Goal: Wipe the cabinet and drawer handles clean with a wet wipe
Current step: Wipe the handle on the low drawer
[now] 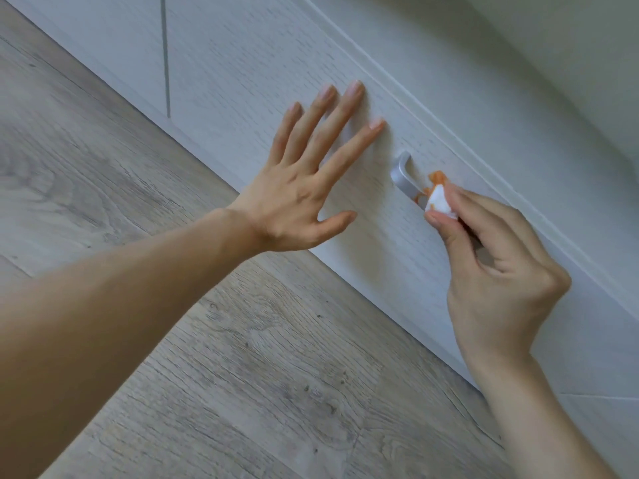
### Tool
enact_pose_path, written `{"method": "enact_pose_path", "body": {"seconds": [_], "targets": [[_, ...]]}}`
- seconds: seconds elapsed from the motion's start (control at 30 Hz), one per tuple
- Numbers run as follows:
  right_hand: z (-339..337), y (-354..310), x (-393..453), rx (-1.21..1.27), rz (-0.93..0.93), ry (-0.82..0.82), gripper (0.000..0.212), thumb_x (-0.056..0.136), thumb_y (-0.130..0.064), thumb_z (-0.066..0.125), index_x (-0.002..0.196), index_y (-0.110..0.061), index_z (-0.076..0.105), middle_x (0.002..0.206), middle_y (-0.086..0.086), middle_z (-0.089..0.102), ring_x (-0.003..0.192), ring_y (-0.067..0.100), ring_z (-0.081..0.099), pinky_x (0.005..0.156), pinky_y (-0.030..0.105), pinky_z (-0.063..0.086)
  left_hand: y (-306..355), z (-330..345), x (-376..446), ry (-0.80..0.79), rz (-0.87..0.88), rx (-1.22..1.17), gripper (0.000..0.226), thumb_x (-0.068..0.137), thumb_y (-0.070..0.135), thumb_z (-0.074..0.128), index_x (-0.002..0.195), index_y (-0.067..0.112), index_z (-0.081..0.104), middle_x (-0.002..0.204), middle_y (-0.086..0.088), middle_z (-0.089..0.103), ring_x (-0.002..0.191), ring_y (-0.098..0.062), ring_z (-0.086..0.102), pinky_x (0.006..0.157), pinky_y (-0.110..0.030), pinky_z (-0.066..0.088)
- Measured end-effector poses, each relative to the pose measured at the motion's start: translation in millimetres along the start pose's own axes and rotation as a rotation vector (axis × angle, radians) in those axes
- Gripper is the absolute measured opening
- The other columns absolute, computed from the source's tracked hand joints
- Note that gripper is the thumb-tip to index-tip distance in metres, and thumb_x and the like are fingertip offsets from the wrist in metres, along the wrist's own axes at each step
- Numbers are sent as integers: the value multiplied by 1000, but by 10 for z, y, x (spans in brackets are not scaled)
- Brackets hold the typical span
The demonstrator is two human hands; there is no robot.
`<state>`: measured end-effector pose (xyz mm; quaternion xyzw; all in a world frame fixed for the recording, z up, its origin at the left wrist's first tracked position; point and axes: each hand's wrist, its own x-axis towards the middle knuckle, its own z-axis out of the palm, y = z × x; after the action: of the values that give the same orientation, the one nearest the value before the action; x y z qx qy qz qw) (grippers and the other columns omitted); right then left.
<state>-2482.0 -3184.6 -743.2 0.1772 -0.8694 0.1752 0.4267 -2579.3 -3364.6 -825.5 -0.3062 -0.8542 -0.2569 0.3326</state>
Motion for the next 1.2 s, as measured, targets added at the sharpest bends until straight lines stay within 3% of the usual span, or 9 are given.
{"method": "enact_pose_path", "body": {"seconds": [0.4,0.57,0.67,0.8,1.0,1.1,1.2], "targets": [[221,-76,114,-95,-170,45,12,86,-3,69,95,4,71,92,12,70,81,23,67,82,24,53,7,43,23,15,10,29,82,87,58,36,149,9,14,153,-26,9,141,-42,3,115,-51,-1],[109,-80,58,-52,-62,117,13,88,-7,67,99,1,69,96,6,66,88,12,63,81,22,53,20,76,10,30,-16,26,81,87,58,36,149,9,16,153,-25,10,141,-42,4,115,-52,0],[121,-76,49,-76,-123,51,12,87,-3,68,98,3,69,98,5,64,87,18,63,80,29,54,-2,75,13,30,-4,28,81,87,58,35,149,10,15,153,-24,10,141,-42,5,115,-52,1],[281,-118,174,-91,-166,-1,11,87,-4,67,96,3,71,95,9,69,85,23,66,82,26,53,37,111,18,49,-21,28,80,88,57,35,149,10,16,153,-25,11,141,-42,4,115,-52,-2],[297,-230,168,-106,-39,11,8,86,-3,68,92,3,71,90,11,68,79,23,66,78,19,50,-2,109,11,35,-7,31,79,88,57,36,149,12,13,153,-19,5,142,-41,3,115,-51,-1],[349,-331,232,30,212,76,7,85,-11,69,88,-5,70,85,1,66,75,6,60,73,6,42,29,119,12,46,-27,27,79,88,57,37,149,12,14,153,-20,8,142,-41,4,115,-52,0],[303,-386,212,164,426,191,5,86,-22,68,89,-20,65,83,-8,63,74,4,61,71,12,44,-11,97,-2,42,-7,40,78,87,56,38,149,13,17,153,-19,8,142,-39,5,116,-50,1]]}}
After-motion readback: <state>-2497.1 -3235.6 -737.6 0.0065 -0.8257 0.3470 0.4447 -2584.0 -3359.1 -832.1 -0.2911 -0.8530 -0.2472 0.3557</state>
